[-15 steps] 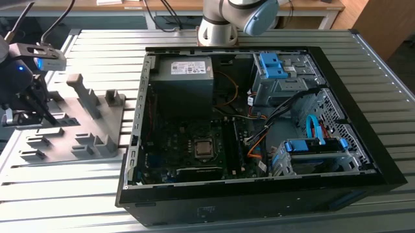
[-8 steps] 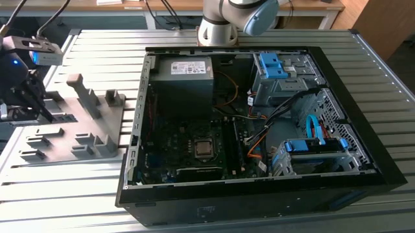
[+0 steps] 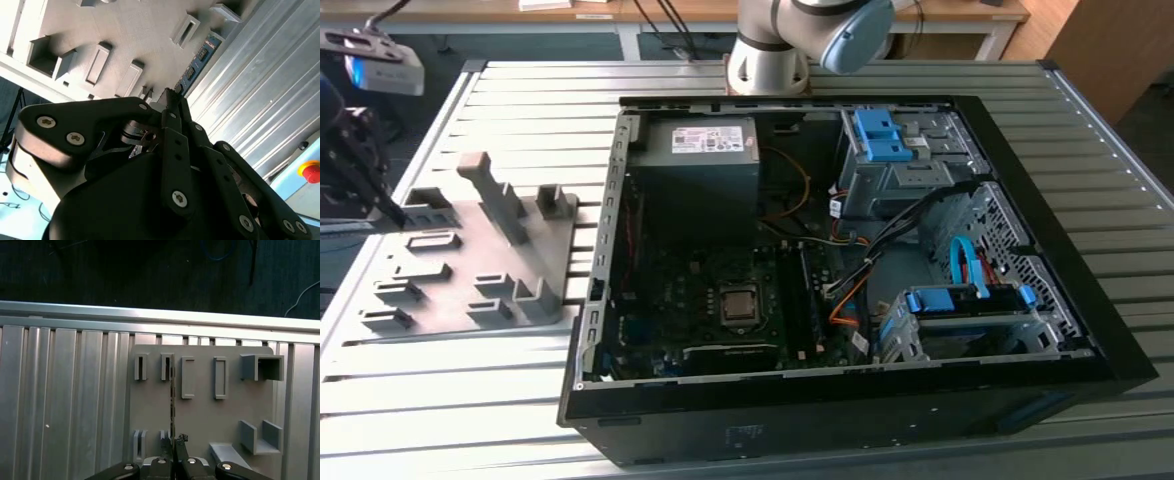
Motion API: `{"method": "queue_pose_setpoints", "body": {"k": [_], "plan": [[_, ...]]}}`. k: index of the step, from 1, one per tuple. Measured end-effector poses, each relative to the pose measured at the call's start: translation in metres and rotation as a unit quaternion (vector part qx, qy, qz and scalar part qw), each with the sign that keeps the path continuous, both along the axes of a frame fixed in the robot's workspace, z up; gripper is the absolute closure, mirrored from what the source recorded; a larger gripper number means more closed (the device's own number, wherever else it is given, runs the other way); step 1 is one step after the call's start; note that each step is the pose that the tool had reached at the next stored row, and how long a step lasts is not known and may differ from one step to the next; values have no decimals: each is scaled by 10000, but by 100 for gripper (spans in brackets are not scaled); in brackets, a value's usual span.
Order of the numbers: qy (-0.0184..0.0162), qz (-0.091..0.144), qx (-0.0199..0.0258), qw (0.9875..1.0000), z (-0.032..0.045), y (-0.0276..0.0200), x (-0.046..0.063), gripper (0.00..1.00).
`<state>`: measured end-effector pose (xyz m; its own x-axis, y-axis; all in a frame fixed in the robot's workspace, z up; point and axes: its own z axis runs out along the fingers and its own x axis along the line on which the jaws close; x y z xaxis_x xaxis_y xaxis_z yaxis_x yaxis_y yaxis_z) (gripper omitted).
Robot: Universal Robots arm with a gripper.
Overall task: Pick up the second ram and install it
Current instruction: 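Pick up the second ram and move it above second insertion slot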
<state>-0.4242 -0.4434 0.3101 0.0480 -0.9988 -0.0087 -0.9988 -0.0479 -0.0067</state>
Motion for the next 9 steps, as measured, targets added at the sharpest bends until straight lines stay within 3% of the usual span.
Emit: {"method": "queue_pose_setpoints", "body": {"k": [9], "plan": [[0, 0, 0, 10000, 246, 0, 0, 86]]}}
